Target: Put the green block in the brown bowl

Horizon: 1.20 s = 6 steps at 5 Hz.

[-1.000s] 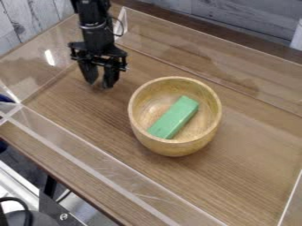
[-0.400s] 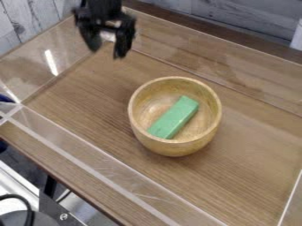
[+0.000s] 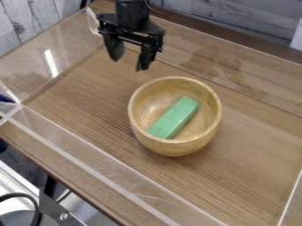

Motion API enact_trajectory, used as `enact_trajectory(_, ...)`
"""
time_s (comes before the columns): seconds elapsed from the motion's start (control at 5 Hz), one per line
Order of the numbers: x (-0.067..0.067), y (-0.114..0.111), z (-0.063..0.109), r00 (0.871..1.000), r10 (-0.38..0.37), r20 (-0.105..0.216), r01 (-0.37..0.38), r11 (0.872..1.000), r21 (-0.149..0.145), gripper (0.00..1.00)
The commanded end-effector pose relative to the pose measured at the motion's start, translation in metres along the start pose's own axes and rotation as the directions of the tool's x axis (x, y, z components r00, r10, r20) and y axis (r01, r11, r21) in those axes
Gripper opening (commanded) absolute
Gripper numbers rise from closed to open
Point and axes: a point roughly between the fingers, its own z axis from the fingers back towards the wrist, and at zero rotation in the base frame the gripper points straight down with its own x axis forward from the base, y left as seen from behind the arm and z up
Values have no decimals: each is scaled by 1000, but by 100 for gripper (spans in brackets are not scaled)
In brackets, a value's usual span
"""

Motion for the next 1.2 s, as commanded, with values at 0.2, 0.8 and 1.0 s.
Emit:
enact_trajectory(0.2,9,26,20,999,-12,35,13,1000,-27,100)
enact_trajectory(0.8,26,61,-2,1000,11,0,-11,1000,-11,100)
enact_trajectory(1.0,27,80,-6,998,55,16,-55,998,-31,100)
